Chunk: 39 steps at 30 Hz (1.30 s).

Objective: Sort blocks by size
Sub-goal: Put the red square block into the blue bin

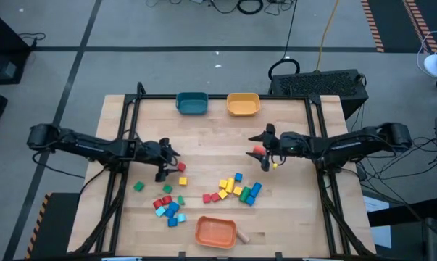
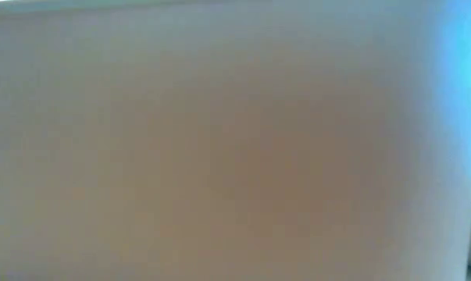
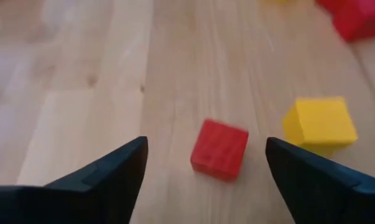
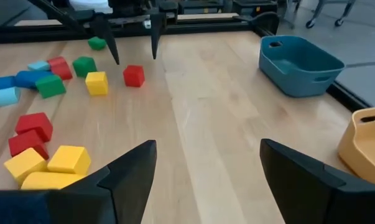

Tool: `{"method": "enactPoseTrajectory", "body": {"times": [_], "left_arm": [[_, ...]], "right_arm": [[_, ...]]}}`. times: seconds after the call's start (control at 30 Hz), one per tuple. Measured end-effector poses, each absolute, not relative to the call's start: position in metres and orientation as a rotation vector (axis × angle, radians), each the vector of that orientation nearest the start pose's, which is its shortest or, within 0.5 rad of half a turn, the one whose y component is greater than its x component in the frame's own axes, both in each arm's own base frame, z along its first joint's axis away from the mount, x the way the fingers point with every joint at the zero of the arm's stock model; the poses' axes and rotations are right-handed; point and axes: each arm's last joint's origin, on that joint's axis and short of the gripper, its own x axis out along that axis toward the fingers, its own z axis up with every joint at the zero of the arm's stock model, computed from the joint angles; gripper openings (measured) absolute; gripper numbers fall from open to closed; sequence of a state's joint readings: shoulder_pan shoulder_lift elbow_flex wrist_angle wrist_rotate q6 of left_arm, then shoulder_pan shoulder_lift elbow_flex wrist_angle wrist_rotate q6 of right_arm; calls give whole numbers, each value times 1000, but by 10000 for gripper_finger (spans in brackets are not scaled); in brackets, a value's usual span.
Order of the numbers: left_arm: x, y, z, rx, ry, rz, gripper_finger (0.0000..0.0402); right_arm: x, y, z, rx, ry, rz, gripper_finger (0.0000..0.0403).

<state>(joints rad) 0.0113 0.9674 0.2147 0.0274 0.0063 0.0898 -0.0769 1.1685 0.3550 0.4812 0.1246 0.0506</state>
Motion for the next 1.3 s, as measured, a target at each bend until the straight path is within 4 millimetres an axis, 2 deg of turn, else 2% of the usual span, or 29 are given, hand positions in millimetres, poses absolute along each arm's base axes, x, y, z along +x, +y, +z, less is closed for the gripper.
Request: {"method": "enactPoseTrajectory", "body": {"times": [0.37,0.6,0.8,1.0,1.1,1.3], "left_arm": [[168,1,119,79,806,-42,328],[171,0,112,170,829,-102,280],[178,0,112,178,776,-99,249],[178,0,108,174,802,-101,227],[179,0,106,153,807,-95,212],[181,4,108,-2,780,4,174]], "right_arm": [[220,-15,176,77,335,-191,274],[220,-11,176,102,334,-177,268],[220,-9,176,111,331,-169,259],[220,-9,176,137,329,-174,254],[220,-9,176,144,329,-176,254],[220,-9,176,153,328,-177,254]]}}
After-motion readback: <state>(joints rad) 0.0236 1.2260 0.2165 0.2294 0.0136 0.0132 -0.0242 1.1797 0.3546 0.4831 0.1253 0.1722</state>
